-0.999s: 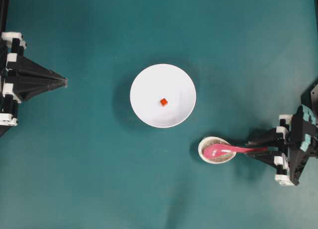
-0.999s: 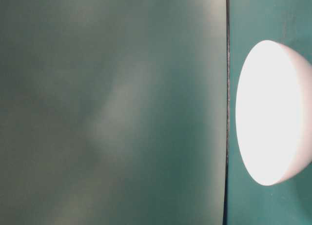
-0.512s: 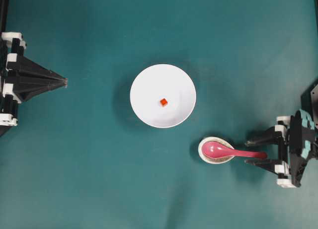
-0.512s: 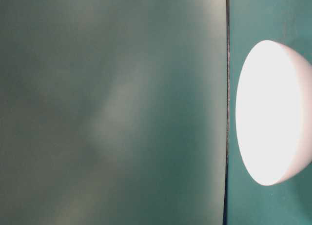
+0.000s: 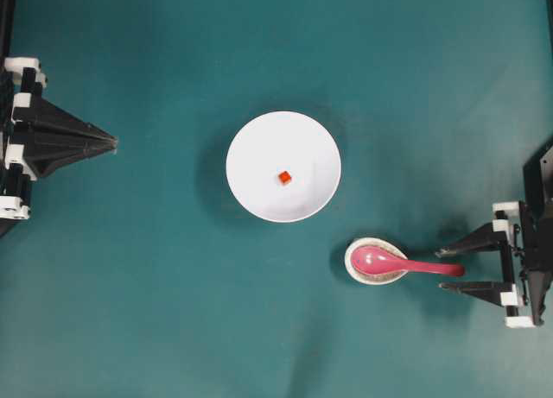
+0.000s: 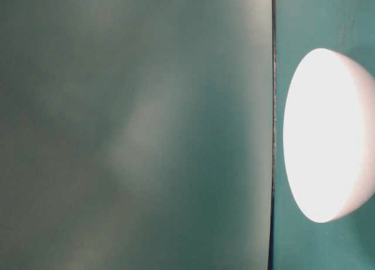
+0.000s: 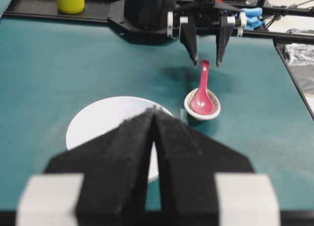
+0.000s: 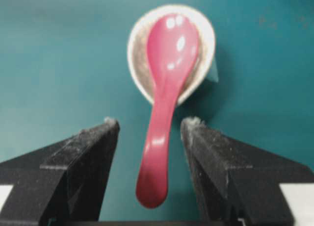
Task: Grip the spoon and scoop the red block from the bowl with right arm.
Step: 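Close the right gripper on the handle and lift the spoon, then carry the spoon with the right gripper over the white bowl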
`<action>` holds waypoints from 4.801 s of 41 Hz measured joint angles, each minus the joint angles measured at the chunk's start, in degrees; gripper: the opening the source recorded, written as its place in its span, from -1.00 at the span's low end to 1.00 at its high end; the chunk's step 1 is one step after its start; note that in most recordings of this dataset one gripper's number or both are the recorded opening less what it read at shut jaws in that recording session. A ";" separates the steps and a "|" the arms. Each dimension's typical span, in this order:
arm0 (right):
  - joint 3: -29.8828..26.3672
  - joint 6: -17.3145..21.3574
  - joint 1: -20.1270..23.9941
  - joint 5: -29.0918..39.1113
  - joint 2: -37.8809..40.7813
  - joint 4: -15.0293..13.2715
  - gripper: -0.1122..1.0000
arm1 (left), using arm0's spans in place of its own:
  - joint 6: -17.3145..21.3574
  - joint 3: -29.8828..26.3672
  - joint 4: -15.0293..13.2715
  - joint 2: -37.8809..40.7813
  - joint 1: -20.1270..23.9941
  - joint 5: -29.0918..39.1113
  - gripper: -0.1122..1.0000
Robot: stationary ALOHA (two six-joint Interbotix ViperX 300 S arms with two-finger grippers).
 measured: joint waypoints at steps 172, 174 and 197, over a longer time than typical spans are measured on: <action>-31.99 -47.29 -70.66 61.61 -33.31 -1.23 -0.34 | 1.14 0.00 0.09 0.00 0.00 0.18 -0.79; -32.70 -46.23 -71.10 63.28 -32.17 -1.05 -0.34 | 1.14 0.00 0.09 0.00 0.00 0.26 -0.79; -38.14 -23.82 -72.95 78.57 -21.53 -1.67 -0.34 | 1.14 0.00 0.09 0.00 0.00 0.18 -0.79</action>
